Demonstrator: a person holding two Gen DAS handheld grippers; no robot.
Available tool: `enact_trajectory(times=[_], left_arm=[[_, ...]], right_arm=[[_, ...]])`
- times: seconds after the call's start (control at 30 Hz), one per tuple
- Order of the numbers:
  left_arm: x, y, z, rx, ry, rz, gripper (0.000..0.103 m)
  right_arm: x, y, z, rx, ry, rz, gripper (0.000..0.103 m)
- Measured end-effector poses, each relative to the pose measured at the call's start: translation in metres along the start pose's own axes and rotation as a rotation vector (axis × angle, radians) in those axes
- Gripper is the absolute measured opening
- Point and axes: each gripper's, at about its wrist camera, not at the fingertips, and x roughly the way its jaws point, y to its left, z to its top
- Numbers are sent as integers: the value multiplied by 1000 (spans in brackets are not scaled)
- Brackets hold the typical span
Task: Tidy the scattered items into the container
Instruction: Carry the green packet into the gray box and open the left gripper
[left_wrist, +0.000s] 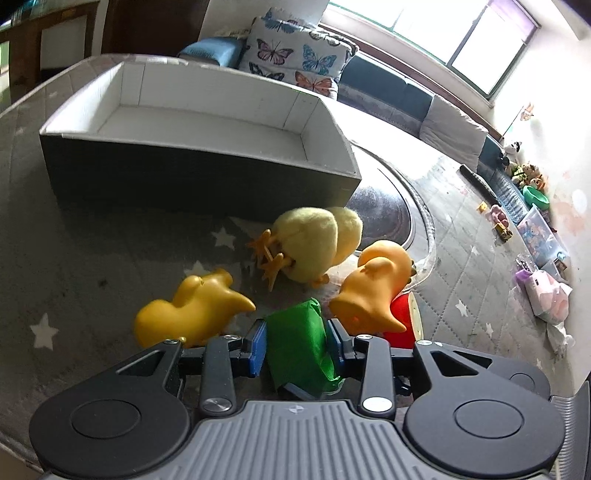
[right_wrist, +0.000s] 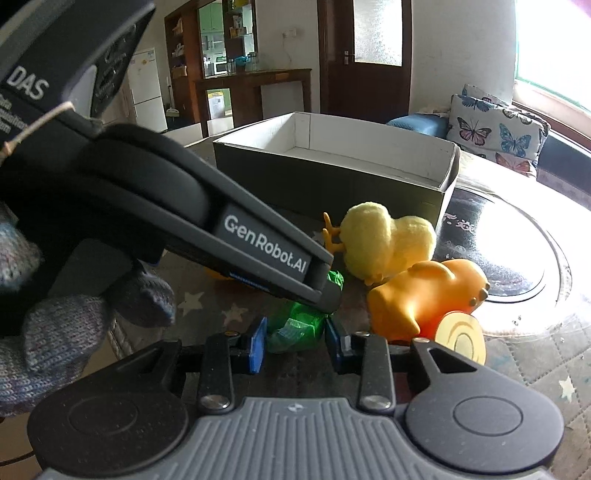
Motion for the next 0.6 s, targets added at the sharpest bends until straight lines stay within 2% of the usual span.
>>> enact_trajectory(times=[0.17, 0.4, 0.6], left_arm=[[3, 4, 2, -19, 13, -15, 41], [-2, 5, 2, -33, 13, -40, 35], [-25, -6, 17, -13, -61, -69, 33]], right_arm=[[0, -2, 0, 15, 3, 12, 34], [-7, 0, 1, 5, 1, 12, 32], [-27, 0, 17, -19, -68, -9, 31]])
